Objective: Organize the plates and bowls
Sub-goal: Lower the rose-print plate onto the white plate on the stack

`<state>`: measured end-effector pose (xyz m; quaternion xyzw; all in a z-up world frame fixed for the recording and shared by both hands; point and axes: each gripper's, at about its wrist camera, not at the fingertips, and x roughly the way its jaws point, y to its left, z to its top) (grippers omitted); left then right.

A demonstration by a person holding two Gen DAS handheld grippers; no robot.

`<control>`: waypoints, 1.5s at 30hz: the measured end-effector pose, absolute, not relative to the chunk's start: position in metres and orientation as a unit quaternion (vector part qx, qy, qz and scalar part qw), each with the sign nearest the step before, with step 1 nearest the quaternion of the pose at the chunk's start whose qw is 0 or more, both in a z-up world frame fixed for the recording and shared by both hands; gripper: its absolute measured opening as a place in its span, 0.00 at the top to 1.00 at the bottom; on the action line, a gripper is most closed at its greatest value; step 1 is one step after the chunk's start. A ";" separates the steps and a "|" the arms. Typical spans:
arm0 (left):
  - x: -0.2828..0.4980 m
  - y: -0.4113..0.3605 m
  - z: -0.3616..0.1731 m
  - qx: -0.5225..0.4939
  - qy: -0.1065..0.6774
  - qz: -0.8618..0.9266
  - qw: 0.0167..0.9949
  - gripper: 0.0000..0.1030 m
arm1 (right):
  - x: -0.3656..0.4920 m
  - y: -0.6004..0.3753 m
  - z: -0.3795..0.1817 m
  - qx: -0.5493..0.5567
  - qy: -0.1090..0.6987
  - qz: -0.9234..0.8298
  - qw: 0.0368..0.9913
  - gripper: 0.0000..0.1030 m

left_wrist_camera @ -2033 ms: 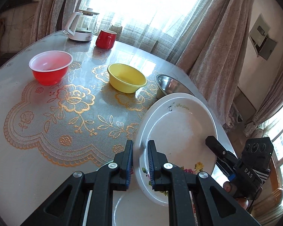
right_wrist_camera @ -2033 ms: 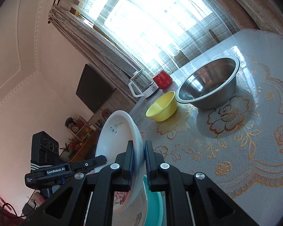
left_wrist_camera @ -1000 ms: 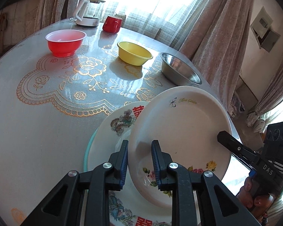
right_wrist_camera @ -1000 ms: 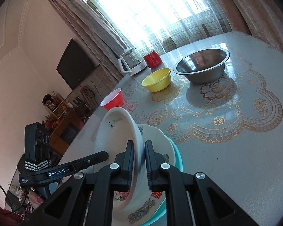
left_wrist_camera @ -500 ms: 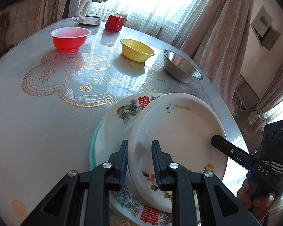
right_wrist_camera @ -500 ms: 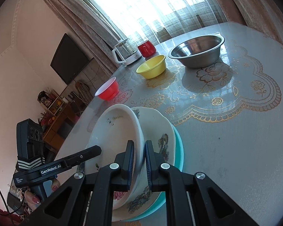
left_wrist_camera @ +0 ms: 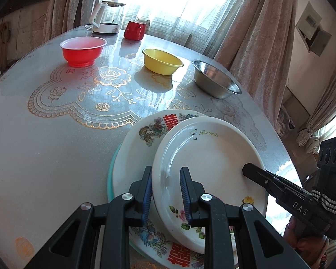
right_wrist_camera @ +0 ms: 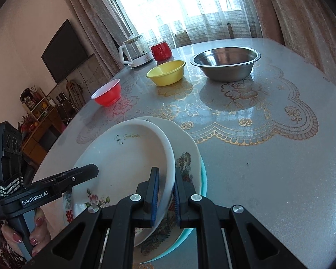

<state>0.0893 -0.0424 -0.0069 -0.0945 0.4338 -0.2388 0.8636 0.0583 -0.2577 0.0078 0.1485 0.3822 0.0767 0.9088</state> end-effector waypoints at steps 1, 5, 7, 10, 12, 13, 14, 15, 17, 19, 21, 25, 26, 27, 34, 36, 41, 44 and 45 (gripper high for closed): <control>0.090 -0.042 -0.007 -0.096 0.435 -0.240 0.862 0.78 | 0.058 -0.257 0.008 0.146 0.382 0.076 0.909 0.88; 0.092 -0.038 -0.006 -0.108 0.443 -0.244 0.856 0.78 | 0.058 -0.258 0.007 0.156 0.383 0.081 0.907 0.86; 0.092 -0.037 -0.005 -0.113 0.445 -0.245 0.854 0.78 | 0.059 -0.260 0.007 0.166 0.386 0.082 0.904 0.86; 0.092 -0.034 -0.005 -0.121 0.448 -0.246 0.851 0.78 | 0.061 -0.259 0.007 0.171 0.390 0.086 0.901 0.83; 0.093 -0.033 -0.005 -0.126 0.454 -0.246 0.847 0.78 | 0.064 -0.257 0.008 0.168 0.394 0.085 0.900 0.82; 0.094 -0.032 -0.005 -0.128 0.458 -0.247 0.844 0.78 | 0.066 -0.256 0.009 0.166 0.397 0.082 0.899 0.82; 0.094 -0.032 -0.004 -0.130 0.462 -0.248 0.842 0.78 | 0.068 -0.256 0.010 0.165 0.401 0.080 0.897 0.82; 0.095 -0.031 -0.004 -0.131 0.467 -0.248 0.839 0.78 | 0.071 -0.256 0.010 0.165 0.406 0.079 0.895 0.82; 0.096 -0.031 -0.003 -0.132 0.478 -0.248 0.832 0.78 | 0.074 -0.257 0.011 0.170 0.419 0.077 0.889 0.82; 0.098 -0.031 -0.003 -0.135 0.485 -0.248 0.827 0.78 | 0.076 -0.257 0.013 0.172 0.432 0.071 0.883 0.82; 0.098 -0.032 -0.002 -0.135 0.490 -0.249 0.824 0.78 | 0.077 -0.255 0.013 0.165 0.439 0.064 0.881 0.82; 0.098 -0.031 -0.002 -0.136 0.495 -0.251 0.821 0.78 | 0.076 -0.250 0.014 0.150 0.439 0.052 0.884 0.82; 0.099 -0.031 -0.002 -0.138 0.497 -0.251 0.819 0.78 | 0.075 -0.250 0.014 0.149 0.439 0.049 0.885 0.82; 0.100 -0.030 -0.002 -0.140 0.498 -0.252 0.818 0.78 | 0.075 -0.249 0.015 0.148 0.439 0.048 0.885 0.82; 0.101 -0.031 0.000 -0.135 0.506 -0.251 0.814 0.78 | 0.074 -0.248 0.016 0.142 0.439 0.042 0.886 0.82; 0.102 -0.032 0.000 -0.134 0.510 -0.249 0.813 0.78 | 0.074 -0.245 0.017 0.130 0.440 0.040 0.888 0.82; 0.105 -0.034 0.003 -0.127 0.528 -0.245 0.803 0.78 | 0.078 -0.242 0.018 0.111 0.448 0.040 0.886 0.82; 0.108 -0.033 0.003 -0.130 0.543 -0.245 0.793 0.77 | 0.081 -0.242 0.019 0.102 0.457 0.043 0.883 0.81; 0.109 -0.033 0.003 -0.133 0.549 -0.247 0.787 0.76 | 0.082 -0.242 0.019 0.101 0.459 0.044 0.881 0.81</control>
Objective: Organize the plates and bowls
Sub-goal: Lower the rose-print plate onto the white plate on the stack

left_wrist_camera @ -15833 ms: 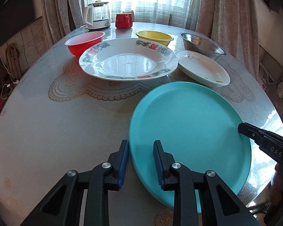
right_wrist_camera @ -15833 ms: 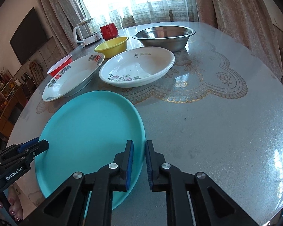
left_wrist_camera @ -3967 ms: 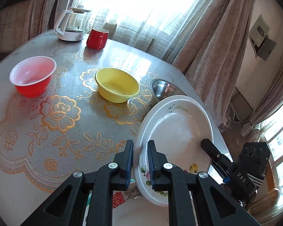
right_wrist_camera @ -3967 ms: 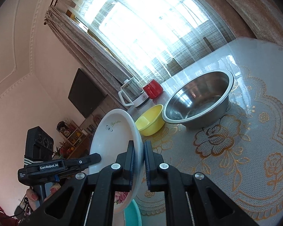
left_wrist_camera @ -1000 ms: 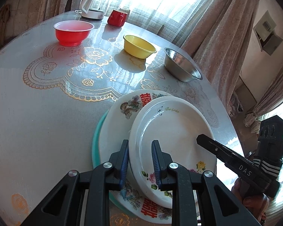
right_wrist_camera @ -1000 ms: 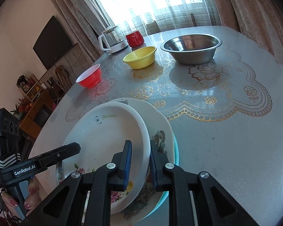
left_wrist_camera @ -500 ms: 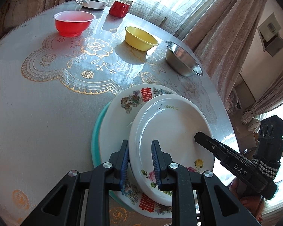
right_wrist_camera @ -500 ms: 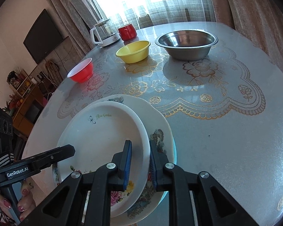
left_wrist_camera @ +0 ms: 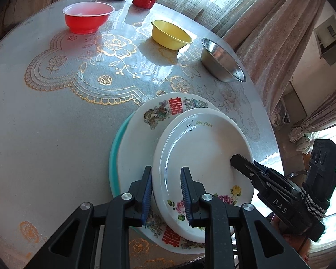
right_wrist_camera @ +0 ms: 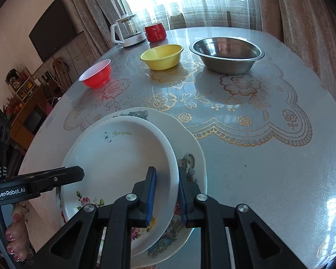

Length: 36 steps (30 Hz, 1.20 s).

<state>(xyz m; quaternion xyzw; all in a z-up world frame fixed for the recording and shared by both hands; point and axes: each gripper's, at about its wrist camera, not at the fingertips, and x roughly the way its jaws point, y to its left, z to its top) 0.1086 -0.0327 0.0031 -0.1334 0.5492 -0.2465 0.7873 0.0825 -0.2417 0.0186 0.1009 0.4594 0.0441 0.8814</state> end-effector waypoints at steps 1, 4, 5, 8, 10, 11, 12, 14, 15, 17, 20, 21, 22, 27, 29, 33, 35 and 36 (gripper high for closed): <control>0.109 -0.032 0.003 -0.137 0.555 -0.247 0.782 0.76 | 0.083 -0.242 0.019 0.104 0.462 0.044 0.880 0.81; 0.110 -0.030 0.004 -0.141 0.561 -0.248 0.777 0.76 | 0.084 -0.242 0.018 0.109 0.463 0.039 0.879 0.81; 0.109 -0.030 0.004 -0.142 0.562 -0.248 0.776 0.76 | 0.084 -0.242 0.019 0.109 0.463 0.037 0.879 0.80; 0.108 -0.030 0.005 -0.140 0.562 -0.245 0.777 0.76 | 0.082 -0.239 0.018 0.103 0.459 0.030 0.882 0.79; 0.107 -0.032 0.006 -0.135 0.561 -0.242 0.780 0.76 | 0.081 -0.237 0.018 0.101 0.456 0.022 0.884 0.78; 0.106 -0.033 0.007 -0.130 0.559 -0.240 0.783 0.76 | 0.081 -0.235 0.018 0.097 0.454 0.018 0.886 0.77; 0.106 -0.035 0.008 -0.124 0.557 -0.238 0.786 0.76 | 0.081 -0.233 0.019 0.090 0.450 0.014 0.888 0.77; 0.103 -0.038 0.010 -0.107 0.551 -0.232 0.795 0.76 | 0.081 -0.229 0.019 0.079 0.445 0.001 0.892 0.74; 0.103 -0.041 0.011 -0.097 0.548 -0.229 0.799 0.76 | 0.081 -0.227 0.019 0.071 0.443 -0.003 0.894 0.72; 0.103 -0.045 0.011 -0.080 0.544 -0.225 0.804 0.75 | 0.082 -0.221 0.020 0.049 0.438 -0.016 0.898 0.68; 0.101 -0.049 0.012 -0.060 0.537 -0.221 0.812 0.75 | 0.081 -0.213 0.019 0.021 0.428 -0.035 0.903 0.64; 0.101 -0.051 0.012 -0.054 0.534 -0.220 0.815 0.75 | 0.080 -0.211 0.019 0.013 0.424 -0.041 0.905 0.64; 0.100 -0.052 0.012 -0.048 0.532 -0.219 0.817 0.75 | 0.080 -0.210 0.019 0.007 0.422 -0.045 0.906 0.64; 0.098 -0.058 0.013 -0.020 0.519 -0.211 0.828 0.75 | 0.079 -0.204 0.018 -0.027 0.414 -0.062 0.908 0.64; 0.098 -0.061 0.016 -0.001 0.507 -0.202 0.838 0.75 | 0.079 -0.201 0.017 -0.039 0.413 -0.065 0.907 0.64; 0.099 -0.065 0.019 0.035 0.483 -0.189 0.854 0.74 | 0.078 -0.200 0.015 -0.028 0.415 -0.049 0.908 0.64; 0.101 -0.064 0.019 0.034 0.481 -0.193 0.854 0.74 | 0.078 -0.199 0.014 -0.033 0.415 -0.051 0.908 0.64; 0.102 -0.063 0.018 0.031 0.481 -0.195 0.854 0.73 | 0.077 -0.198 0.014 -0.032 0.415 -0.049 0.908 0.64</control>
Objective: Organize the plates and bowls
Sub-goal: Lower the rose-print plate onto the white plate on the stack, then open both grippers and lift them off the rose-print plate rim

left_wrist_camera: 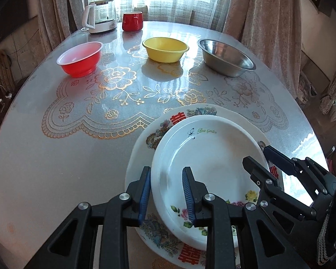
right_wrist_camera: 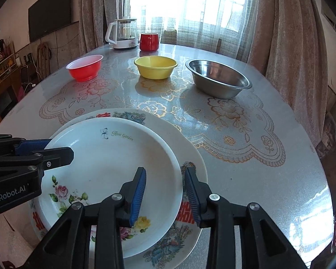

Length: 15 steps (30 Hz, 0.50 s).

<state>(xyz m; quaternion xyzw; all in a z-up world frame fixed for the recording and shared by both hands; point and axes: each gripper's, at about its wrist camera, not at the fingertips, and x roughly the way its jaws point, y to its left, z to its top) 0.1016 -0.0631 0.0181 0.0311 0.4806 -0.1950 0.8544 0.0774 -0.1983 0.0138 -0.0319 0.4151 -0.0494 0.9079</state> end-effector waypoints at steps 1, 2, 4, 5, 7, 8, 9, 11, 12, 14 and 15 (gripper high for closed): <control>0.102 -0.063 0.018 0.030 0.478 -0.195 0.856 0.73 | 0.077 -0.199 0.014 -0.029 0.415 -0.047 0.908 0.64; 0.101 -0.063 0.018 0.031 0.476 -0.194 0.857 0.72 | 0.077 -0.199 0.014 -0.029 0.415 -0.048 0.908 0.64; 0.099 -0.064 0.018 0.036 0.469 -0.190 0.861 0.71 | 0.076 -0.199 0.014 -0.028 0.414 -0.048 0.908 0.64; 0.098 -0.064 0.018 0.041 0.466 -0.188 0.864 0.71 | 0.076 -0.199 0.014 -0.027 0.414 -0.048 0.909 0.64; 0.096 -0.065 0.018 0.042 0.464 -0.192 0.863 0.69 | 0.076 -0.200 0.015 -0.027 0.414 -0.051 0.909 0.64; 0.096 -0.065 0.018 0.040 0.464 -0.192 0.864 0.69 | 0.075 -0.201 0.015 -0.026 0.414 -0.050 0.909 0.65; 0.095 -0.064 0.019 0.038 0.464 -0.192 0.864 0.69 | 0.075 -0.201 0.015 -0.024 0.414 -0.049 0.909 0.65; 0.094 -0.063 0.019 0.035 0.463 -0.193 0.864 0.69 | 0.075 -0.202 0.016 -0.020 0.415 -0.049 0.908 0.65; 0.094 -0.062 0.020 0.032 0.463 -0.194 0.864 0.69 | 0.075 -0.202 0.016 -0.018 0.415 -0.049 0.908 0.64; 0.093 -0.061 0.023 0.024 0.462 -0.199 0.864 0.67 | 0.074 -0.204 0.017 -0.016 0.415 -0.051 0.908 0.65; 0.092 -0.061 0.024 0.021 0.459 -0.203 0.865 0.65 | 0.074 -0.204 0.018 -0.015 0.415 -0.052 0.908 0.65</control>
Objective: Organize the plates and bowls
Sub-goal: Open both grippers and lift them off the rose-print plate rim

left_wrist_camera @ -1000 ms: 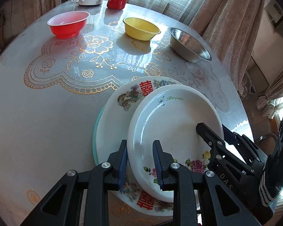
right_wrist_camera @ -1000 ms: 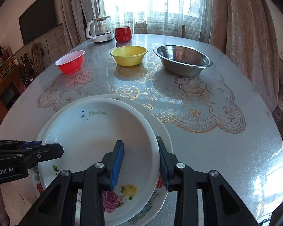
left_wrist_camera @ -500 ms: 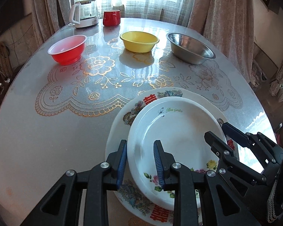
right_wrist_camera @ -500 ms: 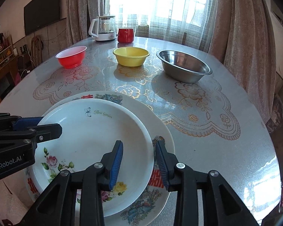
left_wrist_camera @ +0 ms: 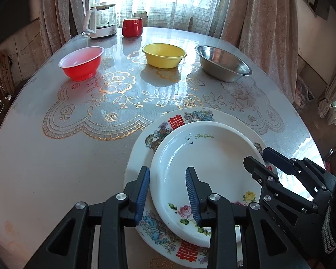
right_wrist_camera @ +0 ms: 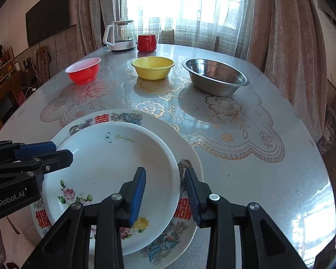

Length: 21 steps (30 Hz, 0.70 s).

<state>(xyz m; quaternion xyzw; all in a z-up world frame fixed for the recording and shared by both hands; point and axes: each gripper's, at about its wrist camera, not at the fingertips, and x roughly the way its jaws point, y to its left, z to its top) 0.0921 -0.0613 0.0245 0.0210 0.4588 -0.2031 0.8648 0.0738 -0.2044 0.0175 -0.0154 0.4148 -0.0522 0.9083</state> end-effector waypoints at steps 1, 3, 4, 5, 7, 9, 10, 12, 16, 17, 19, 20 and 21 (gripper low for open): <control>0.091 -0.061 0.027 0.021 0.454 -0.205 0.867 0.64 | 0.073 -0.205 0.018 -0.014 0.415 -0.053 0.908 0.65; 0.089 -0.062 0.034 0.024 0.442 -0.208 0.872 0.55 | 0.073 -0.208 0.021 -0.009 0.413 -0.056 0.909 0.65; 0.088 -0.063 0.038 0.027 0.436 -0.209 0.875 0.53 | 0.072 -0.210 0.023 -0.005 0.411 -0.057 0.910 0.65; 0.088 -0.064 0.041 0.029 0.429 -0.208 0.878 0.49 | 0.071 -0.212 0.025 -0.002 0.408 -0.059 0.911 0.65; 0.090 -0.067 0.046 0.034 0.420 -0.209 0.882 0.43 | 0.071 -0.218 0.030 0.007 0.402 -0.062 0.914 0.65; 0.095 -0.069 0.049 0.037 0.417 -0.205 0.885 0.37 | 0.072 -0.226 0.035 0.019 0.396 -0.068 0.916 0.65; 0.098 -0.070 0.050 0.038 0.416 -0.202 0.886 0.35 | 0.073 -0.231 0.037 0.026 0.393 -0.072 0.916 0.65; 0.106 -0.071 0.051 0.039 0.415 -0.198 0.887 0.27 | 0.075 -0.241 0.040 0.040 0.387 -0.077 0.918 0.65; 0.124 -0.070 0.050 0.036 0.422 -0.183 0.887 0.22 | 0.087 -0.267 0.037 0.072 0.391 -0.090 0.913 0.65; 0.129 -0.070 0.050 0.033 0.425 -0.180 0.887 0.21 | 0.089 -0.274 0.035 0.080 0.394 -0.096 0.911 0.65; 0.140 -0.067 0.049 0.024 0.431 -0.170 0.886 0.18 | 0.094 -0.288 0.031 0.099 0.394 -0.103 0.908 0.65; 0.145 -0.067 0.048 0.021 0.434 -0.164 0.886 0.18 | 0.097 -0.295 0.028 0.108 0.396 -0.106 0.906 0.65; 0.151 -0.066 0.047 0.018 0.437 -0.159 0.885 0.17 | 0.101 -0.302 0.026 0.118 0.397 -0.107 0.904 0.65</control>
